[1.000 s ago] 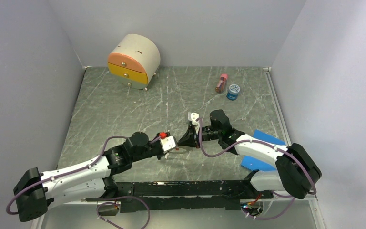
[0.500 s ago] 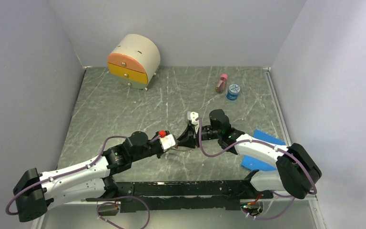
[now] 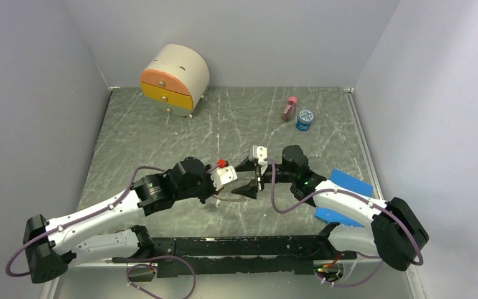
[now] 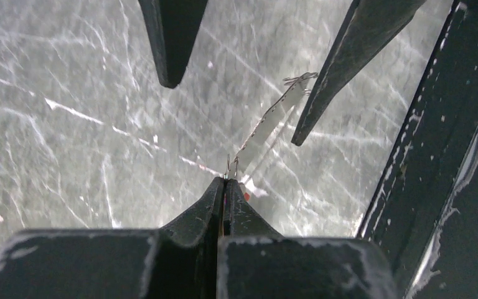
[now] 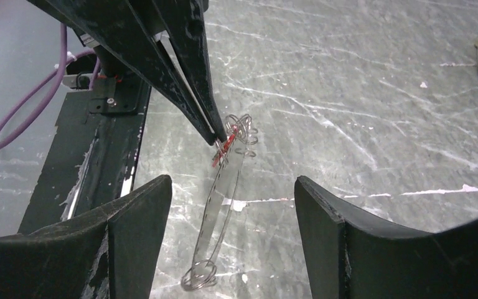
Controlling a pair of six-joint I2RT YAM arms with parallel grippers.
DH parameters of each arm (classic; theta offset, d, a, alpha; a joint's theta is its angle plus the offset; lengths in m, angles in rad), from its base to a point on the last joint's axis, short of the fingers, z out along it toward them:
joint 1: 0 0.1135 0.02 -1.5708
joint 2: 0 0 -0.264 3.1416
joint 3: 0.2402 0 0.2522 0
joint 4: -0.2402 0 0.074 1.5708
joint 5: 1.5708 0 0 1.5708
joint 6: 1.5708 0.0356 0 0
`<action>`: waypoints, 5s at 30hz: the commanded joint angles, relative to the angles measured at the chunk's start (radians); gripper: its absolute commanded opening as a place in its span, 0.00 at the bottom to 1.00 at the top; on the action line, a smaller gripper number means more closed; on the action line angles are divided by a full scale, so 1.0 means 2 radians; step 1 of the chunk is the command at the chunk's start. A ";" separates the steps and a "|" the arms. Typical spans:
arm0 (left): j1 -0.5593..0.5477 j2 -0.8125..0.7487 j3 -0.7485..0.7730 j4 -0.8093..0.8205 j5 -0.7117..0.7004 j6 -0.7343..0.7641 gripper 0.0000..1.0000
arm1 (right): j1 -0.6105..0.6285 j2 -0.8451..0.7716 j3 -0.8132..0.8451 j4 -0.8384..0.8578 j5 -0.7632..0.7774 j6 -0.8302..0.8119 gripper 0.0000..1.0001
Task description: Put the keys on the keyring
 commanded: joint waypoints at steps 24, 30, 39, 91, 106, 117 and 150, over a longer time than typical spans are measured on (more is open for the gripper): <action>0.001 0.044 0.082 -0.094 0.010 -0.034 0.03 | 0.027 0.117 -0.017 0.282 -0.081 0.112 0.45; 0.001 0.043 0.079 -0.081 0.023 -0.034 0.03 | 0.033 0.142 -0.008 0.296 -0.084 0.116 0.38; 0.001 0.042 0.073 -0.070 0.029 -0.036 0.03 | 0.033 0.172 0.004 0.328 -0.106 0.139 0.05; 0.027 -0.124 -0.105 0.093 0.117 -0.025 0.03 | 0.033 0.108 -0.013 0.301 -0.048 0.172 0.00; 0.001 -0.066 -0.072 0.055 0.107 -0.022 0.29 | 0.034 0.100 -0.010 0.285 -0.035 0.173 0.00; 0.001 -0.149 -0.074 0.062 0.024 -0.064 0.51 | 0.033 0.078 -0.020 0.279 -0.012 0.168 0.00; 0.006 -0.049 -0.050 0.207 -0.014 -0.127 0.33 | 0.034 -0.015 -0.069 0.267 0.116 0.160 0.00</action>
